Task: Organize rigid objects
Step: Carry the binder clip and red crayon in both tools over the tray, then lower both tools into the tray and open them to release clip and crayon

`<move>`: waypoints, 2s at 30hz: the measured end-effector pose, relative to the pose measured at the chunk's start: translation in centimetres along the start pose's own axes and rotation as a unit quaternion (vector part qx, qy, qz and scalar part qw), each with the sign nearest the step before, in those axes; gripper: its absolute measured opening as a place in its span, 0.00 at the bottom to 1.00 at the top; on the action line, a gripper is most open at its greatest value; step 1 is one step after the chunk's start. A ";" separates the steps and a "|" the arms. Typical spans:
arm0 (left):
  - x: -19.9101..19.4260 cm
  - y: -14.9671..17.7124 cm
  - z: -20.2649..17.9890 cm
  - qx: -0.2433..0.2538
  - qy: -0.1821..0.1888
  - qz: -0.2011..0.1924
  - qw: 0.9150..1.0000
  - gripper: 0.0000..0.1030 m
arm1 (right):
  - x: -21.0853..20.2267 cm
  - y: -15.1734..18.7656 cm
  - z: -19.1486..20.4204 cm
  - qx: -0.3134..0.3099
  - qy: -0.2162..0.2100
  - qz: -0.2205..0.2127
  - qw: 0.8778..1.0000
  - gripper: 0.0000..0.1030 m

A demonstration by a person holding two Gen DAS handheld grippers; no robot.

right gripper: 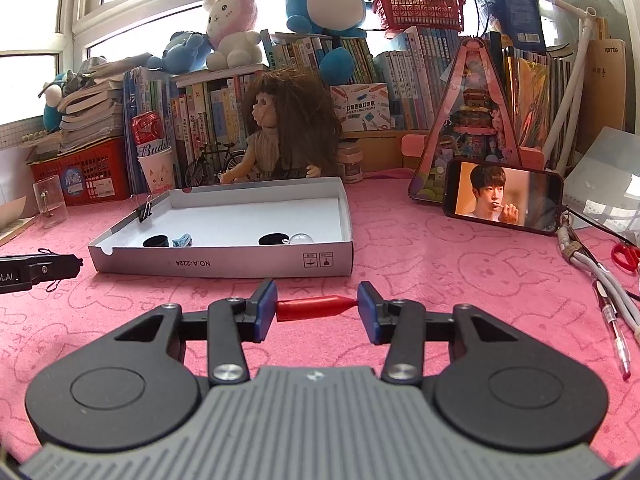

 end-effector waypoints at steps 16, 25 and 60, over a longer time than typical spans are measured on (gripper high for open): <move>6.4 -3.2 1.1 -0.019 0.002 -0.004 1.000 0.30 | 7.3 -2.5 0.8 0.051 -0.008 0.018 0.999 0.47; 13.3 -4.8 2.3 -0.033 0.000 0.017 0.999 0.30 | 13.1 -3.4 0.0 0.074 0.000 0.050 0.996 0.47; 22.5 -1.8 2.6 -0.016 -0.034 0.110 0.993 0.30 | 20.5 -2.1 0.5 0.087 0.012 0.126 0.988 0.48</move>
Point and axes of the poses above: each gripper's, at about its wrist camera, not at the fingertips, and x roughly the way its jaws point, z to its left, y to its underside, the point moved 4 cm from there along x, roughly the way its jaws point, and after that the axes turned 14 degrees about -z, right-handed, at the moved point
